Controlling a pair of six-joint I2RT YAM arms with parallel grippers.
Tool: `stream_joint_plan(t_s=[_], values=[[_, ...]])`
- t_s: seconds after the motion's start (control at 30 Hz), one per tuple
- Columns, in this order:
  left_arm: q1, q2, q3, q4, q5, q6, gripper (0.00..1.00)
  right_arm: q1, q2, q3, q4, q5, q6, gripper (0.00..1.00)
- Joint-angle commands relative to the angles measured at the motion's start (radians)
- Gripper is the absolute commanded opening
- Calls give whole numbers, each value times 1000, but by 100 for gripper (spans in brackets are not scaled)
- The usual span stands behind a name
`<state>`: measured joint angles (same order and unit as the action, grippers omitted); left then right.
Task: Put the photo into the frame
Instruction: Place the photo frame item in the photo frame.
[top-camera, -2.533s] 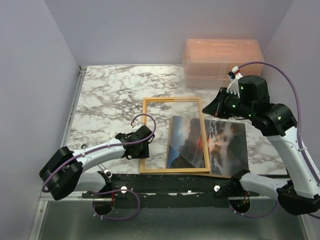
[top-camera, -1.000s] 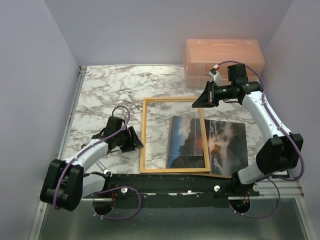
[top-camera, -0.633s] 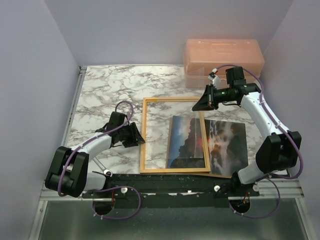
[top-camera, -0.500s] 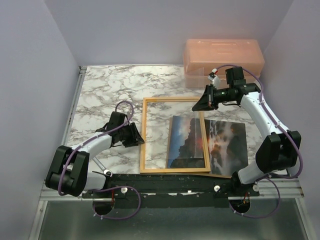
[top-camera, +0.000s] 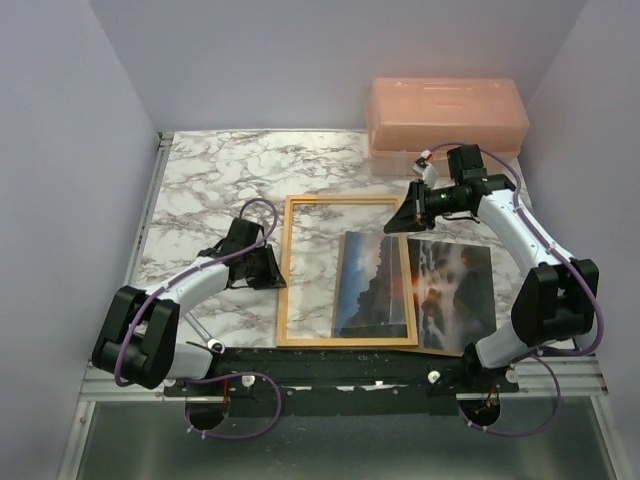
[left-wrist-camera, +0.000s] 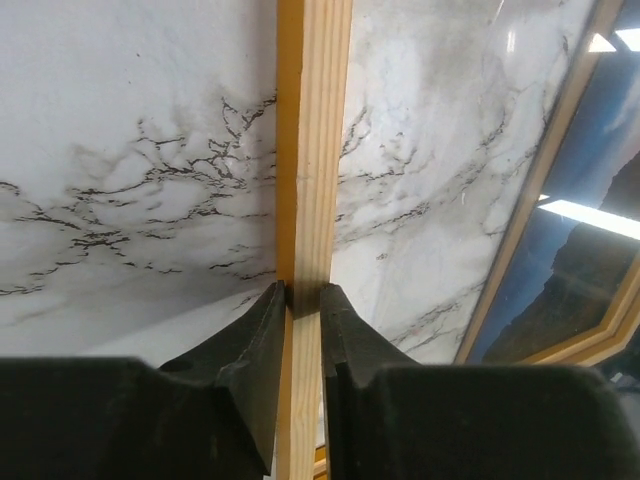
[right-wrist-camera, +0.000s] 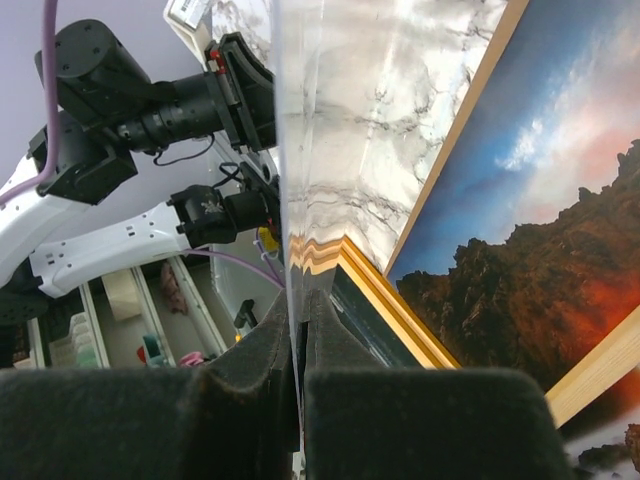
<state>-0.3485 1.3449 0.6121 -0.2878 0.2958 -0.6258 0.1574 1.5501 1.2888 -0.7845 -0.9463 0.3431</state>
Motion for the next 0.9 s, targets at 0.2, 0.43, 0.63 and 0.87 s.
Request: stream_joint_plan(t_s=[0.2, 0.43, 0.63, 0.87], values=[[-7, 54, 75, -121, -82, 97, 10, -2, -59, -85, 95, -58, 28, 1], [-15, 93, 127, -163, -106, 107, 10, -4, -55, -130, 115, -64, 37, 1], [-30, 133, 176, -195, -136, 110, 10, -3, -75, -139, 107, -60, 32, 1], [-63, 124, 208, -246, -209, 109, 32, -3, -99, -145, 109, -41, 41, 1]])
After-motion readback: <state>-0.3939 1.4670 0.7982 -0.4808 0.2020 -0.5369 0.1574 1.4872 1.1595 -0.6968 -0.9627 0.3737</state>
